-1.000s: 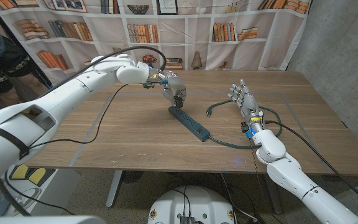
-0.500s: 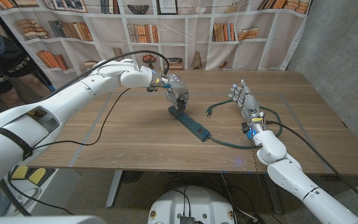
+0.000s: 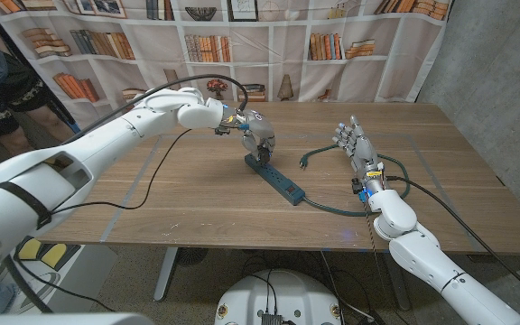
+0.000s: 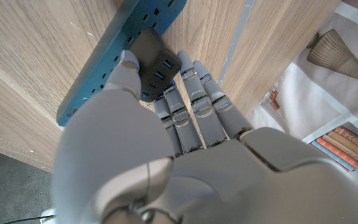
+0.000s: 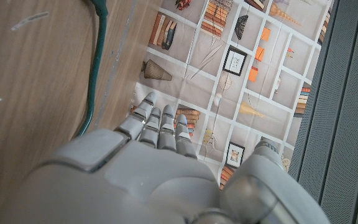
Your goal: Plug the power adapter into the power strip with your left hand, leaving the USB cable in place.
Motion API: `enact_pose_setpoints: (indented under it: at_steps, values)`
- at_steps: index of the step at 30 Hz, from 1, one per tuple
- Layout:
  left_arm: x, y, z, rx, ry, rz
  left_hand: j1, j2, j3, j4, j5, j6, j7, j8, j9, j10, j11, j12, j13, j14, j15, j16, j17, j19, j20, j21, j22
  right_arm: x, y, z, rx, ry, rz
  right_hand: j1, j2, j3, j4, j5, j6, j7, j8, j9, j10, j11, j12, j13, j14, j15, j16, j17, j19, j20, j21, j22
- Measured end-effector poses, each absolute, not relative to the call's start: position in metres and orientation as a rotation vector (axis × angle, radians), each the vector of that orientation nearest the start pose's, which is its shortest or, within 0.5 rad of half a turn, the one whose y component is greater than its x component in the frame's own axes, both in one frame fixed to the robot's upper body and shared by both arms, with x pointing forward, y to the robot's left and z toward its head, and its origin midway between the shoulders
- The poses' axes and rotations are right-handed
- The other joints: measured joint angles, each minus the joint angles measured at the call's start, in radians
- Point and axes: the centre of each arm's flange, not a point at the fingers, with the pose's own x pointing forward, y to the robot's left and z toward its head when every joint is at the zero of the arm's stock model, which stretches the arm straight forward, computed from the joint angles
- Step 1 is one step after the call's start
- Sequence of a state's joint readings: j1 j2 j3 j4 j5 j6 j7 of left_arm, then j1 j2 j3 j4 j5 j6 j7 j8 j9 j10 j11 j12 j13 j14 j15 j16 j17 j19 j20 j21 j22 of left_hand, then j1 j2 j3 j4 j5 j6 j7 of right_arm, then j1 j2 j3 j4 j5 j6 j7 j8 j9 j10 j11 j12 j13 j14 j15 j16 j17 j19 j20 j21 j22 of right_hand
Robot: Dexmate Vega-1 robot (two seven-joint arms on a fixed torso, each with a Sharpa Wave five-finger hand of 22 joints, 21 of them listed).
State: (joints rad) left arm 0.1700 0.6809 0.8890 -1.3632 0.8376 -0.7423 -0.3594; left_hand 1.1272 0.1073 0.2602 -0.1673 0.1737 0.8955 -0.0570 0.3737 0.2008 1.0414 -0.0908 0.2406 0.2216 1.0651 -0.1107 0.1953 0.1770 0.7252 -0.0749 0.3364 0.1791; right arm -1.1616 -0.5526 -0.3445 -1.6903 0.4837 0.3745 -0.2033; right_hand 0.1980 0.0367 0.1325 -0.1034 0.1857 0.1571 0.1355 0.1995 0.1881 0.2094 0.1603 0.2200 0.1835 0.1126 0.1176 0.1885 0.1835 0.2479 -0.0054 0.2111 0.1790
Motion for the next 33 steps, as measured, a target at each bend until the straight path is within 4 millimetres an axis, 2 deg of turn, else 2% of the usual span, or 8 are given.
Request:
enact_pose_setpoints:
  at_steps: [33]
  values:
    - [0.6123, 0.1280, 0.0912, 2.208, -0.967, -0.686, 0.000, 0.000, 0.000, 0.000, -0.003, 0.000, 0.000, 0.000, 0.001, 0.005, 0.002, -0.010, 0.001, 0.002, 0.002, -0.003, -0.001, 0.000, 0.000, 0.000, 0.000, 0.5599, -0.2378, -0.0709, 0.015, -0.695, 0.168, 0.000, 0.000, 0.000, 0.000, 0.000, 0.000, 0.000, 0.000, 0.000, 0.000, 0.000, 0.000, 0.000, 0.001, -0.001, 0.000, 0.000, 0.000, 0.000, 0.000, 0.000]
